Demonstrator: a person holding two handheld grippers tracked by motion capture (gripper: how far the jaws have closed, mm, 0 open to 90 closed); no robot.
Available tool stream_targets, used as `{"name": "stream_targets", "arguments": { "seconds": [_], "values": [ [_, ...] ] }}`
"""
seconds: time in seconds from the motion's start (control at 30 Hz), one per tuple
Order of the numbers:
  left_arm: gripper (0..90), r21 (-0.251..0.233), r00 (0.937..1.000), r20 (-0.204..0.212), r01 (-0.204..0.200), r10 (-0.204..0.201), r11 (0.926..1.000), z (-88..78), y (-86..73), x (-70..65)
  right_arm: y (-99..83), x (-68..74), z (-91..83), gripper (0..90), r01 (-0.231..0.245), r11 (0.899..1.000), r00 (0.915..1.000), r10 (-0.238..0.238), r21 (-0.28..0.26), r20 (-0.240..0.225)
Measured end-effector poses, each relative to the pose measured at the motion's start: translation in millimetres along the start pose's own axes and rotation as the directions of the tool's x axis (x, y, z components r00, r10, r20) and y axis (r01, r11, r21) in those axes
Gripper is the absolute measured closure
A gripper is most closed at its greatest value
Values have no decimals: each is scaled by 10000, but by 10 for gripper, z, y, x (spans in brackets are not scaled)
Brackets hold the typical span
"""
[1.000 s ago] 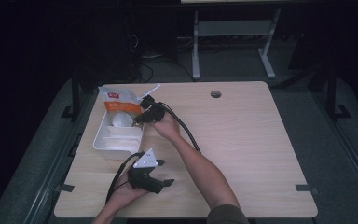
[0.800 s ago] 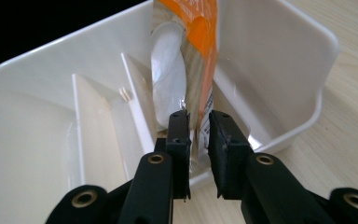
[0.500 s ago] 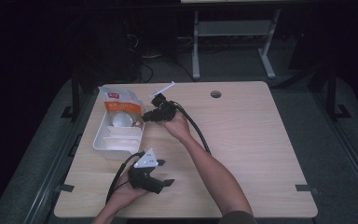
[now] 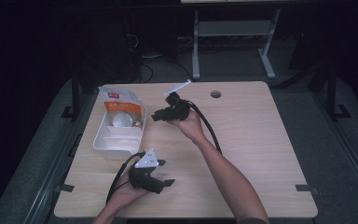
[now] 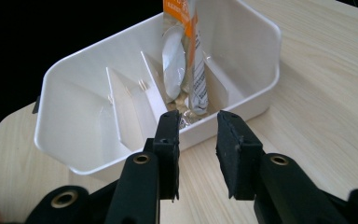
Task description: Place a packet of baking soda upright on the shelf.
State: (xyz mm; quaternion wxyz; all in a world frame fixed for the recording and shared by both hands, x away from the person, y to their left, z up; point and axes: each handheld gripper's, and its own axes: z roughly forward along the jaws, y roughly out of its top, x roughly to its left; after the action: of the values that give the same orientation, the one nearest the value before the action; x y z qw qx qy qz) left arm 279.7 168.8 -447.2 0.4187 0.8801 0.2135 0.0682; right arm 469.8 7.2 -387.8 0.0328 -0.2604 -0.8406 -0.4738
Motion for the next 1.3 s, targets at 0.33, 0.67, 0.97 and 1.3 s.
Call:
{"name": "stream_targets", "arguments": {
  "seconds": [0.33, 0.67, 0.97, 1.3],
  "values": [
    [213, 17, 10000, 32, 26, -26, 10000, 5, 1, 1, -83, -40, -198, 648, -116, 9997, 9999, 116, -213, 12],
    [208, 3, 10000, 15, 95, -95, 10000, 11, 4, 0, -178, -77, -389, 608, -259, 9991, 9996, 261, -331, 63],
    [208, -130, 9997, 117, 228, -226, 9997, 8, 10, 6, -254, -105, -607, 554, -396, 9977, 9992, 401, -552, 85],
    [208, -65, 9996, 103, 253, -252, 9997, 25, 9, 10, -360, -149, -820, 505, -708, 9955, 9975, 712, -632, 45]
  ]
}}
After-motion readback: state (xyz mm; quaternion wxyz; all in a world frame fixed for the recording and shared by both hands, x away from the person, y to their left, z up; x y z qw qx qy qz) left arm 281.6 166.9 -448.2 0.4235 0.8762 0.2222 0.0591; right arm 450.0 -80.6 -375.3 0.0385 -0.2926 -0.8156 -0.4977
